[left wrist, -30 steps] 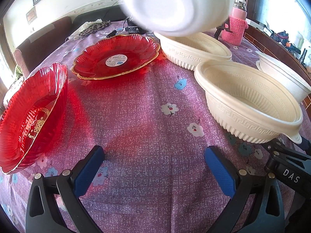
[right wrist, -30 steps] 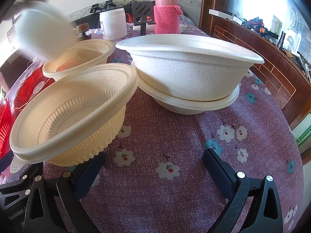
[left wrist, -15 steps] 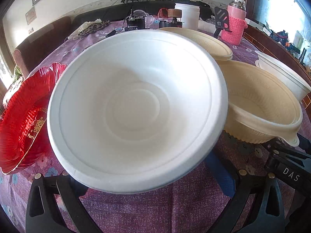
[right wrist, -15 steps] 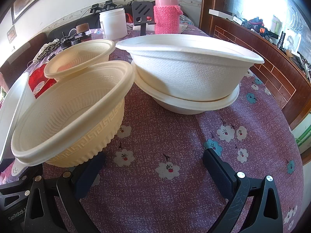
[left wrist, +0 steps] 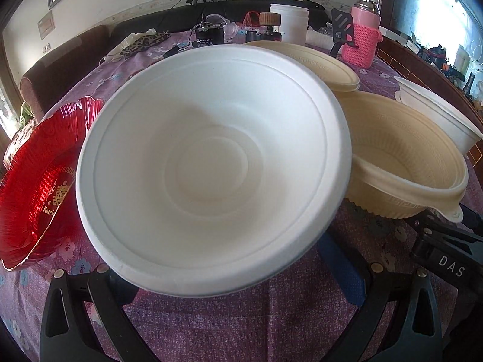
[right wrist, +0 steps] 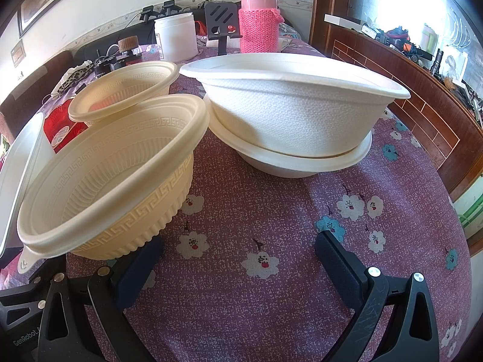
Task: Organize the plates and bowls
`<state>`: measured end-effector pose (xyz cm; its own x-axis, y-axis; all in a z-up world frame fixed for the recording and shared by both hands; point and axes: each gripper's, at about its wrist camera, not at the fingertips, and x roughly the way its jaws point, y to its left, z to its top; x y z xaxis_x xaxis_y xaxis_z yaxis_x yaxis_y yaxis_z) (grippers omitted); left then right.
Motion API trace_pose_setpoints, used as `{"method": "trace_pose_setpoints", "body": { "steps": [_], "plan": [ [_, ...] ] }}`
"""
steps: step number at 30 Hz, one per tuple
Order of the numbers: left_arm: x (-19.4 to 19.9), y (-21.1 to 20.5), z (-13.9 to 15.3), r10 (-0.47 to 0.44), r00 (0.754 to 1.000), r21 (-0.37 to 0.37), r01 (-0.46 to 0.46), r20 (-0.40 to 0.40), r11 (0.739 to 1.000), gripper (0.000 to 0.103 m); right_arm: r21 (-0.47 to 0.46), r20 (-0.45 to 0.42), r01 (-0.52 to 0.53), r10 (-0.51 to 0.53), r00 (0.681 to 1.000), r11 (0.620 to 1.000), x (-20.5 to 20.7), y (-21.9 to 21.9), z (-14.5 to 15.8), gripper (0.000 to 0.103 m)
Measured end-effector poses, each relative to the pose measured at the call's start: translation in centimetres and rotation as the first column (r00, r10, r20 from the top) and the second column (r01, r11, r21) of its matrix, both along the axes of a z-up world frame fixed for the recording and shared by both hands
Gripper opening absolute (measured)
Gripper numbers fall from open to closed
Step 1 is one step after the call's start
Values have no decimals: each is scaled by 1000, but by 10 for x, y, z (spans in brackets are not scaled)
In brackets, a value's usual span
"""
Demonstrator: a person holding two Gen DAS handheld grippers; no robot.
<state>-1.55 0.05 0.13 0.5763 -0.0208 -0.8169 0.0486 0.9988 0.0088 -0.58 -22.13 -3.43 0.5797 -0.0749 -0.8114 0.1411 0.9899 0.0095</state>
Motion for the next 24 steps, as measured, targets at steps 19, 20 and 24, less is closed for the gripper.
{"method": "trace_pose_setpoints", "body": {
  "steps": [19,20,24],
  "plan": [
    [-33,6,2,-76,993,7,77,-90,997,103,23,-90,-59,61,994,998,-24,2,3,102],
    [-34,6,2,-76,993,4,76,-93,997,103,24,-96,-62,64,993,998,-25,2,3,102],
    [-38,7,1,-79,992,2,79,-94,997,103,29,-137,-96,99,986,995,-31,4,5,102]
  ]
}}
